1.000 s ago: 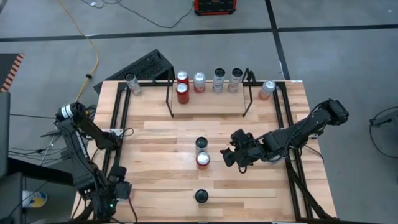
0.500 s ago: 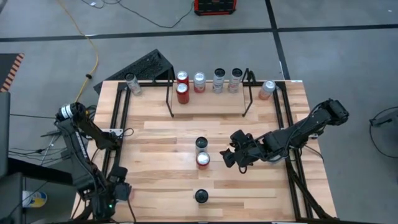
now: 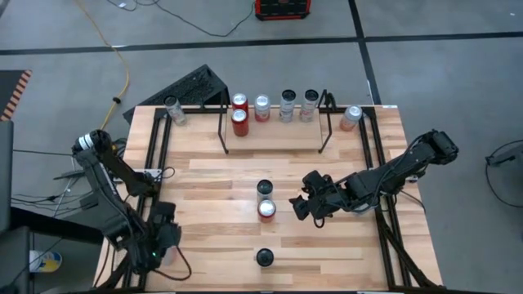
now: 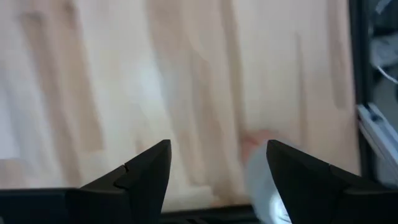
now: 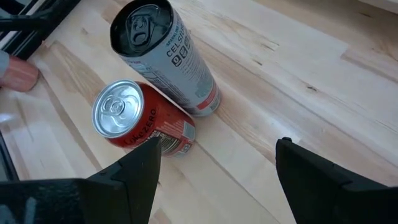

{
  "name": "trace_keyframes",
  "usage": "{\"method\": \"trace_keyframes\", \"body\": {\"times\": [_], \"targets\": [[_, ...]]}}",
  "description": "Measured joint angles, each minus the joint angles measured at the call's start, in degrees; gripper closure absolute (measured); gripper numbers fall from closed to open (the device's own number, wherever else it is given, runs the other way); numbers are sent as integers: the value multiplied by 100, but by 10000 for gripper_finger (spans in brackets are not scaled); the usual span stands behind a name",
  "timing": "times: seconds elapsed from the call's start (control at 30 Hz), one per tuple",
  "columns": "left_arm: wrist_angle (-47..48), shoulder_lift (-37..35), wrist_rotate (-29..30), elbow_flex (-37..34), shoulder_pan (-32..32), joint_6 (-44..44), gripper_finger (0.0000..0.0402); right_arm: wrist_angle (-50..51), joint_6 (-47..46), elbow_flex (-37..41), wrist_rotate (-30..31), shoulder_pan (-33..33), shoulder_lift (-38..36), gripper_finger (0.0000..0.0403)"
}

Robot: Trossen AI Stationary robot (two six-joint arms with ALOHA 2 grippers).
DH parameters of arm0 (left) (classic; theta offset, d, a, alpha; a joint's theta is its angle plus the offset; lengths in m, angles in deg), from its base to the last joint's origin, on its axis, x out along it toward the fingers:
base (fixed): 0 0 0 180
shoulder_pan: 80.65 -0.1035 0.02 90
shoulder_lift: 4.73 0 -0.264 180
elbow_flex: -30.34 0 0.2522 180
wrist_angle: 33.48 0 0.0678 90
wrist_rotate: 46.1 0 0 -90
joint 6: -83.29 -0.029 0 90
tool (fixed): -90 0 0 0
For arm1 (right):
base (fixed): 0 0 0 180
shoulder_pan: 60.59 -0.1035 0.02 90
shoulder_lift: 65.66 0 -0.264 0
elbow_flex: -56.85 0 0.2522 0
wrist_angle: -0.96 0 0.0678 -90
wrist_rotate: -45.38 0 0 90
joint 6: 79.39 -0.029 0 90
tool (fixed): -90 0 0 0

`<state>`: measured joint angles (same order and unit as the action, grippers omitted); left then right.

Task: Place canned beverage on shelf
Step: Put the bottom orange white soda can on the shelf

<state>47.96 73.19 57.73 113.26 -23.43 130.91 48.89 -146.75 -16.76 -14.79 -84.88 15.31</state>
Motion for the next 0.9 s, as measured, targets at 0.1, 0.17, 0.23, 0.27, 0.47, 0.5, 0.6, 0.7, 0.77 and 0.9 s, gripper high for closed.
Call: {"method": "trace_keyframes", "body": {"times": [0.1, 0.17, 0.23, 0.27, 0.47, 0.5, 0.6, 0.7, 0.77, 0.9], "targets": [[91, -232, 326, 53, -144, 117, 149, -1, -8, 1, 2, -29, 0, 112], [113, -369, 413, 53, -265, 196, 146, -2, -7, 1, 2, -51, 0, 112], [111, -465, 445, 53, -365, 255, 140, -2, -6, -1, 2, -53, 0, 112], [111, -501, 443, 53, -402, 259, 136, -2, 0, -1, 4, -53, 0, 112], [96, -518, 402, 53, -558, 85, 111, 1, 38, -1, 4, -49, 0, 112], [96, -505, 402, 53, -565, -34, 106, 1, 40, -1, 4, -49, 0, 112], [98, -467, 399, 53, -563, -336, 93, 1, 57, -1, 4, -49, 0, 112], [100, -472, 423, 53, -622, -340, 84, -4, 124, -1, 2, -50, 0, 112], [97, -472, 378, 53, -648, -349, 78, -4, 122, -1, 4, -49, 0, 112], [-6, -474, -401, 53, -602, -213, 74, -7, 111, -1, 2, -50, 0, 112]]}}
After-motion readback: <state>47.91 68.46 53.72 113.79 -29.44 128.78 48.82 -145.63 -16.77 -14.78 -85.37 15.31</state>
